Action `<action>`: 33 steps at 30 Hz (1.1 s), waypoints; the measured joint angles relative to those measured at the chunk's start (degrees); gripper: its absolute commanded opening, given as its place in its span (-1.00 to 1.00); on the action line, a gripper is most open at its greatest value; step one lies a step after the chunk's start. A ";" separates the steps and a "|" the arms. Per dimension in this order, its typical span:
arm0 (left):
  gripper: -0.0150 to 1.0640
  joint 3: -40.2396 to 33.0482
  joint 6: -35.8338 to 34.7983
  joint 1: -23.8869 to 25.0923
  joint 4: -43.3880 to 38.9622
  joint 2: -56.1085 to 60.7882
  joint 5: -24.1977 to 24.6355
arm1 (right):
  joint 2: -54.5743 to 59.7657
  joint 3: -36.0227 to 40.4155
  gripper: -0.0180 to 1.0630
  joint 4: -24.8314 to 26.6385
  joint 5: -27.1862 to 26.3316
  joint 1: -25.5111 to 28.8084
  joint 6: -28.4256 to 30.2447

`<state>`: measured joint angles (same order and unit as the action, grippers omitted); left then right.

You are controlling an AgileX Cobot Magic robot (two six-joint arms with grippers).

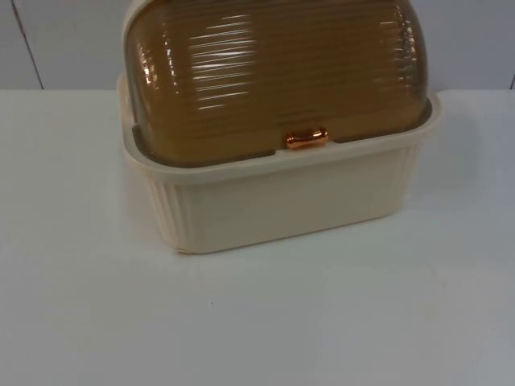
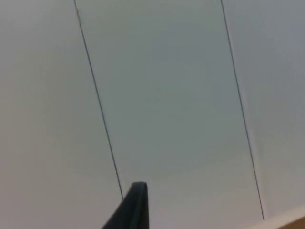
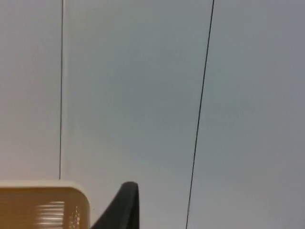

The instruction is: Open the box lid with the left hand, place the block into the box with the right hand, then close the box lid with the left hand.

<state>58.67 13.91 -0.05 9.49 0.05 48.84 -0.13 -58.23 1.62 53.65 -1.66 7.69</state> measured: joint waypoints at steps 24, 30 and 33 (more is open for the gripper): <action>0.95 -27.71 -8.81 -1.29 -4.38 -0.16 12.11 | 0.22 27.36 0.98 -1.12 8.12 0.00 -7.31; 0.95 -29.58 -9.59 -1.29 -5.69 -0.16 12.34 | 0.24 28.58 0.98 -1.12 8.43 0.00 -7.31; 0.95 -29.58 -9.81 -1.29 -6.09 -0.16 12.34 | 0.24 28.58 0.98 -1.24 8.43 0.00 -7.31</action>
<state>29.09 4.09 -1.35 3.40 -0.11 61.18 0.11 -29.65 0.38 62.08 -1.66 0.38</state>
